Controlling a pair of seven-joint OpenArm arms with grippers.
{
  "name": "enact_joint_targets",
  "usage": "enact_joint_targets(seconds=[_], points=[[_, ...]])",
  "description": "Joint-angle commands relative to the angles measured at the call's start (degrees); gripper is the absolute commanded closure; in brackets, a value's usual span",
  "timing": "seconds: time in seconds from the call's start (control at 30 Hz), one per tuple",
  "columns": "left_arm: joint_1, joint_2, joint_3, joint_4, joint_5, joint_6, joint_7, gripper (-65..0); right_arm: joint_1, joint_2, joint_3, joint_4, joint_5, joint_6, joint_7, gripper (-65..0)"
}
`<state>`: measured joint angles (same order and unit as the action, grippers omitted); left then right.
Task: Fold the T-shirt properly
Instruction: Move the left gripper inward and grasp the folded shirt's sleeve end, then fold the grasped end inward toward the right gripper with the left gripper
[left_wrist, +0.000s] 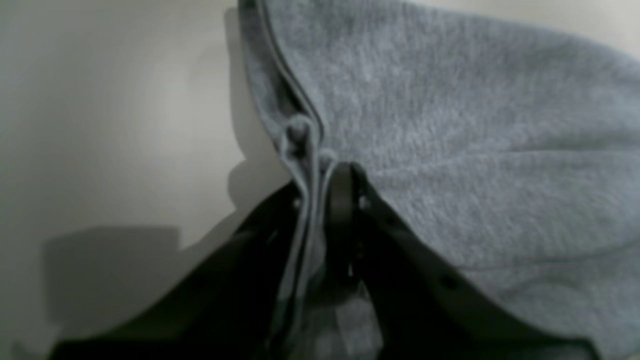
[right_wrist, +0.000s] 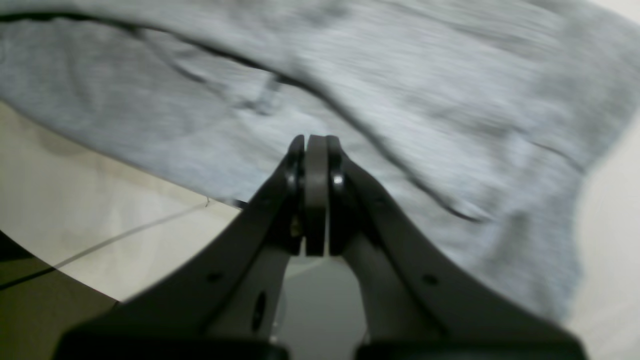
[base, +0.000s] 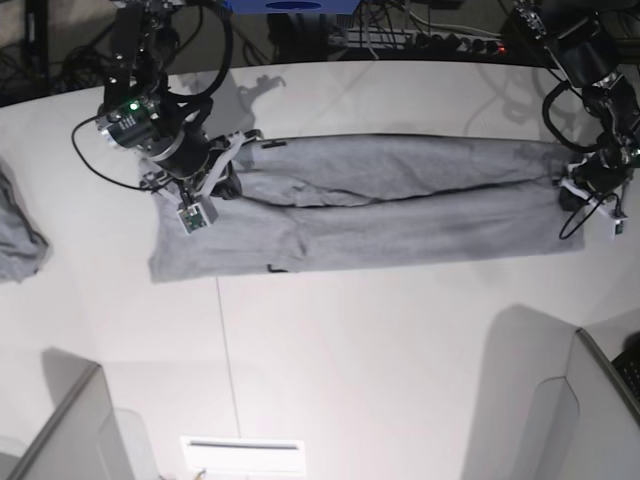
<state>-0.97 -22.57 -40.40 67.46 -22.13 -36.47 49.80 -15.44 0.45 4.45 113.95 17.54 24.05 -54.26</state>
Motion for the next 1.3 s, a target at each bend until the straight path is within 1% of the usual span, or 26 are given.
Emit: enact_joint_targets(seconds=[0.0, 0.1, 0.27, 0.43, 0.6, 0.63, 0.67, 0.73, 0.8, 1.0, 1.07, 1.27], points=[[-0.39, -1.56, -0.17, 2.74, 0.11, 0.12, -0.70, 0.0, 0.45, 0.04, 0.08, 1.17, 0.53, 0.25, 1.03, 0.0], [1.63, -1.56, -0.17, 8.54, 0.28, 0.29, -0.61, 0.0, 0.45, 0.04, 0.17, 1.17, 0.61, 0.25, 1.03, 0.0], [7.08, -1.04, 0.18, 22.08, 0.28, 0.38, -0.35, 0.0, 0.45, -0.05, 0.17, 1.17, 0.61, 0.25, 1.03, 0.0], [11.74, 3.01, 2.82, 31.22, 0.28, 0.38, -0.35, 0.0, 0.45, -0.05, 0.17, 1.17, 0.61, 0.25, 1.03, 0.0], [14.47, 6.35, 7.92, 37.11, 0.28, 0.38, -0.26, 0.0, 0.45, -0.05, 0.17, 1.17, 0.61, 0.25, 1.03, 0.0], [14.64, 6.79, 8.97, 37.73, 0.28, 0.56, -0.26, 0.0, 0.45, -0.05, 0.17, 1.17, 0.61, 0.25, 1.03, 0.0], [14.82, 7.23, 10.03, 38.34, 0.28, 1.44, -0.26, 0.0, 0.45, -0.05, 0.17, 1.17, 0.61, 0.25, 1.03, 0.0], [14.82, 8.02, 12.67, 38.60, 0.28, 4.34, -0.26, 0.0, 0.45, -0.05, 0.17, 1.17, 0.61, 0.25, 1.03, 0.0], [14.56, 8.19, 15.48, 38.60, 0.11, 6.45, -0.26, 0.0, 0.45, -0.05, 0.17, 1.17, 0.61, 0.25, 1.03, 0.0], [13.06, 8.81, 23.92, 38.60, -0.16, 11.02, -0.26, 0.0, 0.28, -0.05, 0.17, 1.17, 0.61, 0.25, 1.03, 0.0], [12.53, 10.04, 25.41, 38.60, -0.16, 11.55, -0.26, 0.0, -0.07, -0.05, 0.17, 1.17, 0.61, 0.25, 1.03, 0.0], [11.57, 13.29, 29.11, 38.52, 0.20, 11.55, -0.26, 0.0, -0.34, -0.05, 0.17, 1.17, 0.61, 0.17, 1.03, 0.0]])
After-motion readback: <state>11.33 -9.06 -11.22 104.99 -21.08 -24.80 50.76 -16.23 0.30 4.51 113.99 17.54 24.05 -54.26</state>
